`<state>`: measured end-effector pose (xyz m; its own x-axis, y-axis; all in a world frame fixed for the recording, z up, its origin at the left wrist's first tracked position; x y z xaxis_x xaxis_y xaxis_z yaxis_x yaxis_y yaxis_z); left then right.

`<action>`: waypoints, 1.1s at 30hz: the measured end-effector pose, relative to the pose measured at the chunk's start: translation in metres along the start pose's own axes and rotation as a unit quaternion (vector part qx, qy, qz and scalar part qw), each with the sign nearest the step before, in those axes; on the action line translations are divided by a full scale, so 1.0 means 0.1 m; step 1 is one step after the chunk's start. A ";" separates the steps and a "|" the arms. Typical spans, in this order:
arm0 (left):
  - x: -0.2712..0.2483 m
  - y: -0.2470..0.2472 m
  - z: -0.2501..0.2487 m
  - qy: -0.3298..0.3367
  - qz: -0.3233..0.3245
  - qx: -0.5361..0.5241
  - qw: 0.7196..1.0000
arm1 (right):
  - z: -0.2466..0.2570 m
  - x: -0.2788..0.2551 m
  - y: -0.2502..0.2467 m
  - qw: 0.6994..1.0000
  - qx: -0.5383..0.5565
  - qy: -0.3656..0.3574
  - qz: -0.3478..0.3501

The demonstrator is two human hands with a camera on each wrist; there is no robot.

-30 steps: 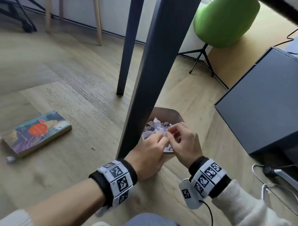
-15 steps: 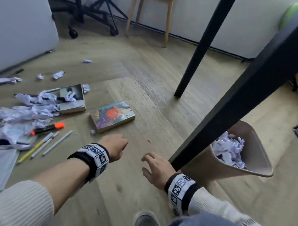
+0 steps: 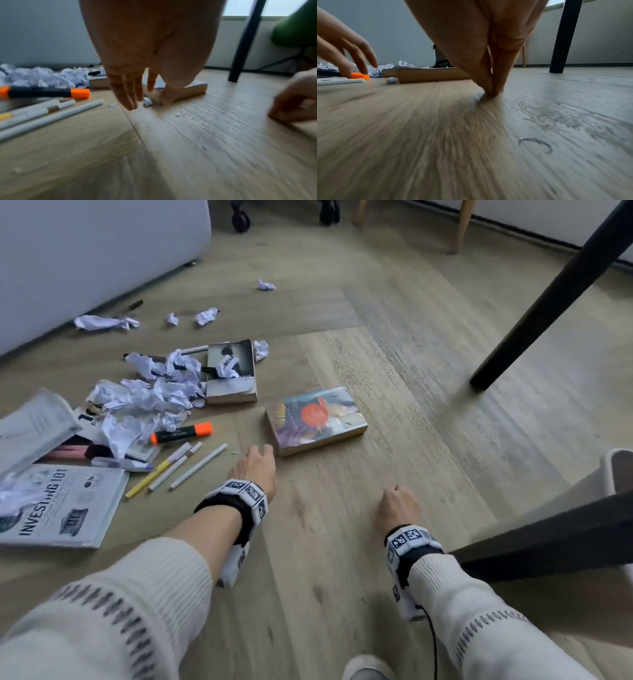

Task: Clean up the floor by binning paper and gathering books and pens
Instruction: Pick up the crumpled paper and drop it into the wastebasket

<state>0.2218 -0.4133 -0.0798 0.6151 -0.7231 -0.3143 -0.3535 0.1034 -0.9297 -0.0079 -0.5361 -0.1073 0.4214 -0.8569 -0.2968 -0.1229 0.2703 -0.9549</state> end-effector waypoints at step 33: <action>0.39 -0.92 2.70 -0.214 -0.052 -0.169 0.961 | 2.98 0.48 -0.73 0.940 -0.051 -0.337 0.029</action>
<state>0.4687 -0.2671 -0.0589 0.8673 -0.3630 -0.3406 -0.4389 -0.2351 -0.8672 0.2896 -0.4664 -0.0495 0.8805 -0.3598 -0.3086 -0.2343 0.2355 -0.9432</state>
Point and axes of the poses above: each hand's wrist, its own x-axis towards the middle knuckle, its own y-axis out of the palm, z = x × y, the point moved 4 cm from there along x, towards the middle knuckle, and after that the axes turned 2 degrees about -z, right-handed, at the moved point
